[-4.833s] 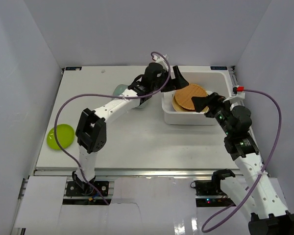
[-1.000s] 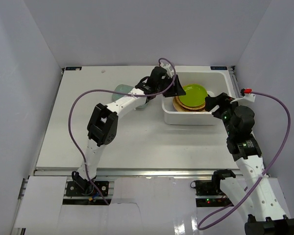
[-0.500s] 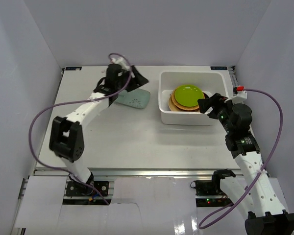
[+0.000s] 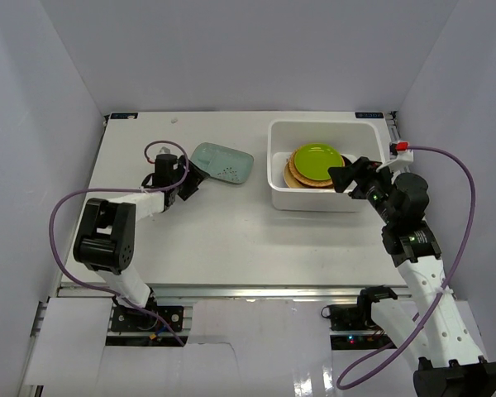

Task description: Place the plates into the plastic bin on the countertop

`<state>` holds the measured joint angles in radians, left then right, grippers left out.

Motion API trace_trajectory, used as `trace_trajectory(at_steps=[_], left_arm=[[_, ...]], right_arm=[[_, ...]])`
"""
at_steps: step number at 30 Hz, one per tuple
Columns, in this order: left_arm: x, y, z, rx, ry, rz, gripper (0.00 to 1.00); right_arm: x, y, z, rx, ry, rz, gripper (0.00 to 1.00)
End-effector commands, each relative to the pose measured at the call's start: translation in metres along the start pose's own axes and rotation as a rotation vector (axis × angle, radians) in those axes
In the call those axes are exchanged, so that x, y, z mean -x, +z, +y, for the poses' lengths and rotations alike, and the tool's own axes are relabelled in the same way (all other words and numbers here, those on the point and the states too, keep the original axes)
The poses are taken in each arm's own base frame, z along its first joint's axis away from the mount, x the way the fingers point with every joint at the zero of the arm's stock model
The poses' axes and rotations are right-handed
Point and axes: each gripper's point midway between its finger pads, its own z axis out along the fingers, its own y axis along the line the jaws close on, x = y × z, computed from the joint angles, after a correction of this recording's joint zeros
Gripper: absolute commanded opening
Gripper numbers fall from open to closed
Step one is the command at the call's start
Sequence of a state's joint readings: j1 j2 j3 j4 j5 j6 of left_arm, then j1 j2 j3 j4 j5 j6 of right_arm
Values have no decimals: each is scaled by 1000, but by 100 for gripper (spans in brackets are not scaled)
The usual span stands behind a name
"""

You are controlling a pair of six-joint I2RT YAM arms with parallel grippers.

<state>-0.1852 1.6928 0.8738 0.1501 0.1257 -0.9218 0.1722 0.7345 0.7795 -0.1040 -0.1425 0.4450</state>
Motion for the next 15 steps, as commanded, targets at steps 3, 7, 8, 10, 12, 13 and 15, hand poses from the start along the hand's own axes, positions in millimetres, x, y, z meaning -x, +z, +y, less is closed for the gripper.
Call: trace_trajectory(at_steps=[3, 7, 8, 10, 12, 13, 15], left_arm=[[32, 7, -16, -41, -54, -138, 75], [35, 24, -16, -49, -79, -140, 75], [36, 33, -16, -39, -80, -135, 75], [36, 42, -11, -10, -78, -123, 74], [35, 54, -5, 9, -81, -119, 70], [34, 56, -2, 21, -82, -116, 68], [34, 63, 2, 33, -83, -117, 62]], right_arm=[[12, -2, 17, 75, -36, -20, 77], [7, 0, 23, 106, -23, 4, 77], [6, 0, 23, 109, -21, 5, 77], [6, 1, 26, 122, -27, 11, 77], [5, 1, 27, 122, -28, 17, 77], [4, 2, 27, 124, -28, 20, 77], [4, 2, 28, 130, -30, 21, 77]])
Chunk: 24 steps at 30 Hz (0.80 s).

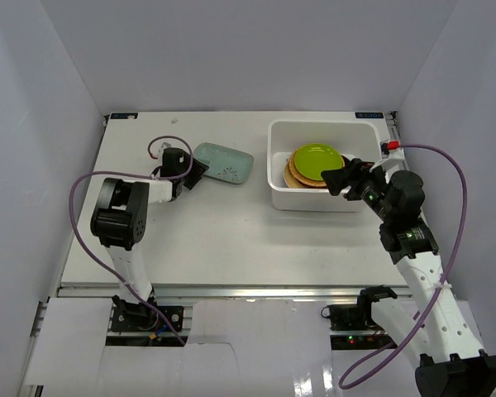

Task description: Place the plates into the plastic bin on the countertop

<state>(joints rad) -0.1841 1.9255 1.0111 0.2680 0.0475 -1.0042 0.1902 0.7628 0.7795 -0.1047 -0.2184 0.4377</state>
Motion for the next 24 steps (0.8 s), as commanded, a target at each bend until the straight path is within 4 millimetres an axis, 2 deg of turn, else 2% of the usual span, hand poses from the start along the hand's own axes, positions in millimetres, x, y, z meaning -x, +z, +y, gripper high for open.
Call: trace_trajectory(at_steps=[1, 3, 6, 7, 9, 10, 14, 18, 19, 21, 22, 24], left_arm=[[13, 6, -5, 2, -5, -41, 60], [12, 11, -3, 7, -9, -38, 55], [17, 15, 1, 27, -1, -66, 33], [17, 16, 1, 26, 3, -68, 22], [20, 15, 1, 32, 15, -79, 12], [20, 14, 4, 41, 18, -82, 0], [34, 2, 6, 35, 22, -121, 0], [61, -19, -3, -21, -17, -161, 0], [74, -32, -12, -52, -26, -192, 0], [81, -46, -29, -122, -34, -186, 0], [87, -61, -48, -184, -39, -186, 0], [97, -80, -68, -257, -47, -197, 0]], right_arm=[[16, 0, 16, 59, -28, -34, 77], [15, 1, 19, 74, -24, -25, 76], [12, 4, 21, 81, -17, -20, 76], [11, 5, 21, 81, -19, -15, 76], [12, 4, 20, 76, -19, -19, 76], [13, 4, 21, 76, -20, -22, 76], [13, 4, 20, 73, -24, -21, 76], [8, 7, 17, 69, -19, -11, 76], [6, 7, 17, 68, -19, -3, 76], [5, 7, 17, 70, -16, -4, 77], [5, 7, 16, 69, -17, -8, 77], [4, 7, 14, 61, -21, -5, 77]])
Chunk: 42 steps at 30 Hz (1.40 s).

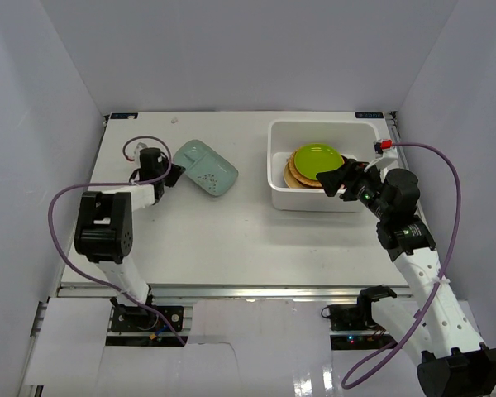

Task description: Place the plates into the plastic bin on the countertop

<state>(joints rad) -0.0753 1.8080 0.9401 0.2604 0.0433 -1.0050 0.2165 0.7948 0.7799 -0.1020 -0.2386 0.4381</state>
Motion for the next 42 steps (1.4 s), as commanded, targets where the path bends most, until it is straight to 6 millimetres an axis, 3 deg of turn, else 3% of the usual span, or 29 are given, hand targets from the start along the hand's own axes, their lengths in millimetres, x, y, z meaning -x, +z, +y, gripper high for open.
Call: trace_trajectory(at_steps=[1, 5, 8, 9, 12, 15, 16, 17, 19, 20, 23, 24, 25, 27, 29, 30, 32, 33, 34, 39, 41, 42], left_arm=[[48, -57, -98, -316, -17, -75, 0], [72, -114, -154, -491, -25, -116, 0], [83, -143, -178, -563, -19, -141, 0], [89, -161, -193, -612, -14, -158, 0], [91, -189, -226, -713, 10, -129, 0], [70, -204, -257, -789, 55, -73, 0], [48, -206, -270, -805, 77, -29, 0], [39, -210, -281, -827, 103, -24, 0], [25, -206, -300, -823, 157, -41, 0], [3, -207, -310, -837, 175, -10, 0], [-28, -195, -337, -856, 202, 32, 0], [-37, -188, -341, -850, 210, 50, 0], [-45, -194, -357, -878, 220, 50, 0], [-67, -173, -360, -853, 235, 73, 0], [-84, -176, -378, -882, 232, 94, 0], [-101, -157, -375, -857, 241, 125, 0], [-120, -157, -388, -863, 267, 136, 0], [-133, -142, -385, -836, 281, 145, 0], [-146, -141, -389, -835, 294, 152, 0], [-178, -108, -399, -796, 328, 172, 0], [-184, -106, -408, -802, 330, 183, 0], [-194, -94, -397, -769, 343, 205, 0]], right_arm=[[16, 0, 8, 29, -30, -50, 77], [13, 0, 5, 14, -34, -48, 78], [7, 1, 1, 5, -33, -33, 78], [6, 0, 0, 2, -33, -33, 78], [10, -2, -1, -12, -32, -61, 78], [25, -7, 4, -13, -37, -95, 79], [36, -11, 9, -11, -40, -129, 79], [38, -11, 8, -15, -41, -134, 79], [54, -18, 16, -10, -46, -180, 79], [63, -23, 17, -20, -49, -211, 79], [84, -39, 23, -38, -58, -287, 79], [87, -42, 23, -43, -59, -299, 79], [92, -45, 25, -49, -60, -316, 79], [95, -49, 28, -44, -63, -322, 79], [97, -51, 30, -40, -63, -324, 79], [96, -51, 30, -40, -61, -322, 79], [97, -52, 30, -42, -61, -327, 79], [97, -52, 29, -42, -61, -325, 79], [97, -52, 30, -39, -62, -325, 79], [92, -53, 31, -31, -66, -312, 79], [86, -50, 31, -20, -64, -288, 79], [84, -50, 30, -20, -63, -285, 79]])
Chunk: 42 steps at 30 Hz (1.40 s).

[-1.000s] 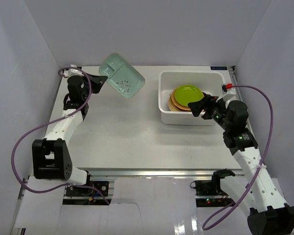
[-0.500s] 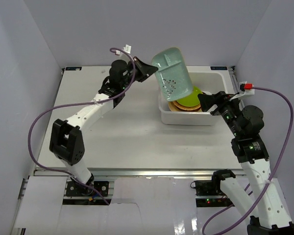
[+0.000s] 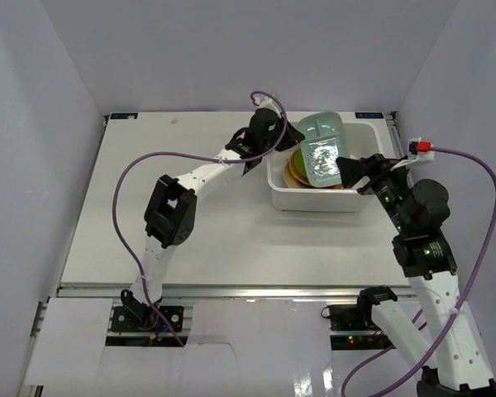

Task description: Place the plates into the plastic bin on the countertop

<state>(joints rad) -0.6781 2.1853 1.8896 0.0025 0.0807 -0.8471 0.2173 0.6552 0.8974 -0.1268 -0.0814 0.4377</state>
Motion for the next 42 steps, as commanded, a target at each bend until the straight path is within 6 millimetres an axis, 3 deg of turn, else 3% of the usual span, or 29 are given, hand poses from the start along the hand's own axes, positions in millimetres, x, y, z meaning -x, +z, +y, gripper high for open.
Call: trace_trajectory(at_steps=[1, 4, 13, 17, 18, 21, 27, 30, 34, 38, 41, 42], left_arm=[[54, -13, -77, -158, 4, -127, 0], [33, -8, -62, -112, 9, -86, 0], [5, 2, -33, -38, 7, -12, 0], [-12, 10, -16, -7, 2, 32, 16], [-15, 11, -13, -1, 3, 37, 26], [-20, 15, -2, 32, 14, 47, 40], [-34, 17, 14, 54, 30, 71, 46], [-33, 16, 14, 50, 44, 68, 54], [-19, 8, -1, 20, 86, 44, 70], [12, -12, -36, -47, 138, -26, 82], [42, -40, -75, -128, 194, -93, 84], [64, -61, -104, -193, 214, -156, 84]], right_arm=[[5, -2, 6, 25, -7, -13, 79], [0, -1, 1, 8, -16, -6, 79], [-23, 7, -12, -17, -4, 38, 79], [-33, 9, -16, -21, -1, 62, 79], [-34, 9, -17, -26, -1, 64, 79], [-38, 10, -21, -40, -1, 70, 79], [-31, 8, -20, -43, -8, 54, 79], [-29, 6, -21, -53, -14, 45, 79], [-23, 5, -20, -56, -17, 32, 79], [-14, 3, -19, -68, -17, 1, 82], [-7, 3, -18, -70, -15, -23, 91], [-7, 2, -18, -69, -14, -25, 97]])
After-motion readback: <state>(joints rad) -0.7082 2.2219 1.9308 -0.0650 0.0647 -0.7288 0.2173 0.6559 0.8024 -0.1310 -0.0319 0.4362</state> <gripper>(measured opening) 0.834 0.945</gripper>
